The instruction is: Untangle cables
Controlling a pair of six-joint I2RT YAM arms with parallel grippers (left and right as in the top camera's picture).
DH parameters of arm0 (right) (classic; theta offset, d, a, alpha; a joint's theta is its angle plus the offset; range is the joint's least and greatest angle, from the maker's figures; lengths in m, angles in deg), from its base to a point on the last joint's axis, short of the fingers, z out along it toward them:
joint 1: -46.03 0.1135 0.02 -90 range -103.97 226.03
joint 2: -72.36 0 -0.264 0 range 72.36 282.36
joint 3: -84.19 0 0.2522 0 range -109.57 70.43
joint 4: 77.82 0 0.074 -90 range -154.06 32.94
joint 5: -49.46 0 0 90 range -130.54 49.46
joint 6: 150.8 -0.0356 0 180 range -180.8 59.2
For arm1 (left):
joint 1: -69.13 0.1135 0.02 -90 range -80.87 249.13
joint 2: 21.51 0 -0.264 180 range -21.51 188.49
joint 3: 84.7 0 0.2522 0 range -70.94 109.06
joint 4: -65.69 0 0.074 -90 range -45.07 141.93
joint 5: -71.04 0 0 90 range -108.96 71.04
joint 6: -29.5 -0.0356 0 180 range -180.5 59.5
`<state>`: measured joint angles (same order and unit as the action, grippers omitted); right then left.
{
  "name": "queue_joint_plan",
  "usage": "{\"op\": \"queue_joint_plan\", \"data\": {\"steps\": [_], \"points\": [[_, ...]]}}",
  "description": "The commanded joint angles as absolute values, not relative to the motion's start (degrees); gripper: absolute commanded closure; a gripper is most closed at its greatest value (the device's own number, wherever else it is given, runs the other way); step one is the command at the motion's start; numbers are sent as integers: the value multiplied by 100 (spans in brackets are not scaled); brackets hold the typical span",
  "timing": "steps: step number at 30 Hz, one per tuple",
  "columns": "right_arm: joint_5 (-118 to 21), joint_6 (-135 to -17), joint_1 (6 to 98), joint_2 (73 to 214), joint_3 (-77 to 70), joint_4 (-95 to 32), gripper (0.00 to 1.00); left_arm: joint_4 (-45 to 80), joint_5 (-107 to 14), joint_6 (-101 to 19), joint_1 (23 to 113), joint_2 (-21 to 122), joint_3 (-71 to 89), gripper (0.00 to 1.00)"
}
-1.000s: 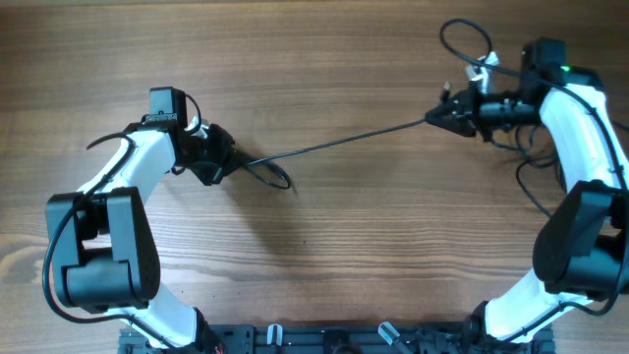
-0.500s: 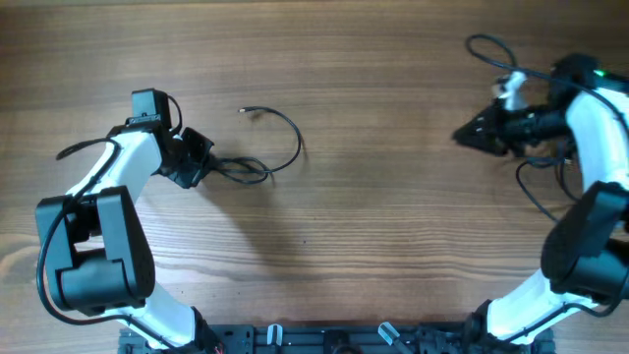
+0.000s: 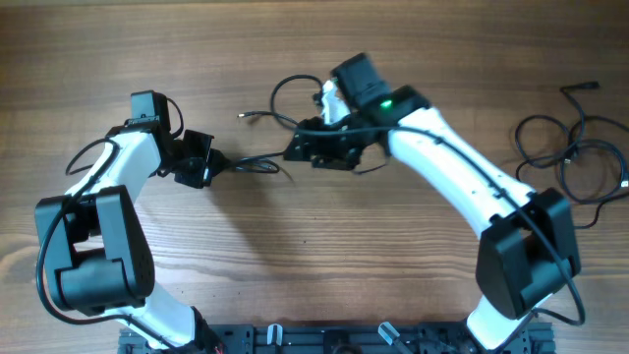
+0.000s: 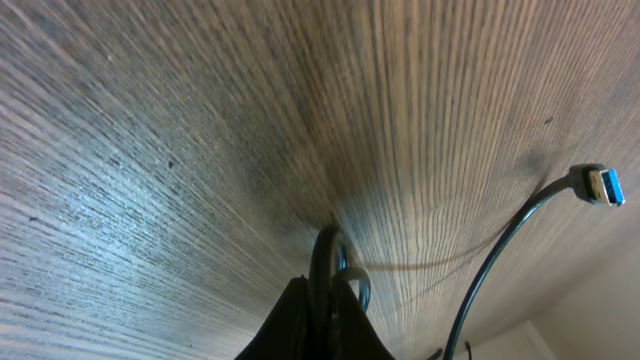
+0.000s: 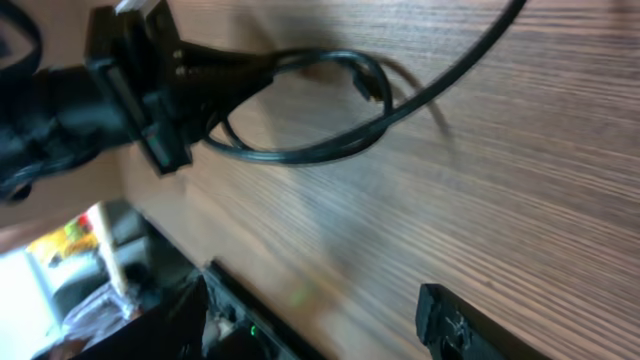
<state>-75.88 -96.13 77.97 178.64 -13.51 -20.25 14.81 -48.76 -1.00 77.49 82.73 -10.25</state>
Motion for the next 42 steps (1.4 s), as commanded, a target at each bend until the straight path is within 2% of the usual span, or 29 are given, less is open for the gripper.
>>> {"op": "queue_joint_plan", "data": {"steps": [1, 5, 12, 14, 15, 16, 19, 21, 22, 24, 26, 29, 33, 35, 38, 42], "points": [[-6224, -11139, 8278, 17973, -1419, -2355, 32, 1477, -5003, -12, 7723, 8284, -1071, 96], [-6193, -12125, 8656, 18351, -1419, -3428, 30, 1488, -5001, -51, 7535, 8284, -1071, 96], [-6187, -13159, 8729, 18710, -1419, -3393, 31, 1551, -4944, -178, 7308, 8284, -1071, 96], [-6075, -13148, 8733, 18810, -1419, -3559, 46, 1555, -4933, -180, 7271, 8284, -1071, 96], [-5929, -13126, 8729, 18830, -1419, -3649, 81, 1553, -4933, -183, 7260, 8284, -1071, 96], [-5800, -13027, 8726, 18830, -1419, -3734, 96, 1553, -4933, -233, 7260, 8284, -1071, 96], [-6079, -11707, 8726, 18830, -1419, -4075, 96, 1568, -4935, -615, 7260, 8284, -1071, 95], [-6215, -11377, 8700, 18830, -1419, -3931, 96, 1662, -4933, -1044, 7260, 8284, -1071, 64], [-6219, -11250, 8652, 18830, -1419, -3865, 96, 1680, -4933, -1203, 7260, 8284, -1071, 54], [-6390, -11130, 8562, 18830, -1419, -3847, 96, 1706, -4935, -1365, 7260, 8284, -1071, 48], [-7299, -10560, 8414, 18830, -1419, -4210, 96, 1721, -4907, -1387, 7260, 8284, -1071, 48], [-7913, -10381, 8305, 18830, -1419, -4250, 96, 1756, -4889, -1383, 7260, 8284, -1071, 60], [-7913, -10376, 8302, 18830, -1419, -4188, 96, 1787, -4889, -1383, 7260, 8284, -1071, 68], [-7911, -10376, 8302, 18830, -1419, -4188, 96, 1787, -4889, -1383, 7260, 8284, -1071, 76], [-7898, -10291, 8298, 18830, -1419, -4116, 96, 1787, -4874, -1383, 7260, 8284, -1073, 96], [-8477, -9535, 7907, 18780, -1419, -3581, 96, 1907, -5344, -2069, 7349, 8262, -1069, 96]]}}
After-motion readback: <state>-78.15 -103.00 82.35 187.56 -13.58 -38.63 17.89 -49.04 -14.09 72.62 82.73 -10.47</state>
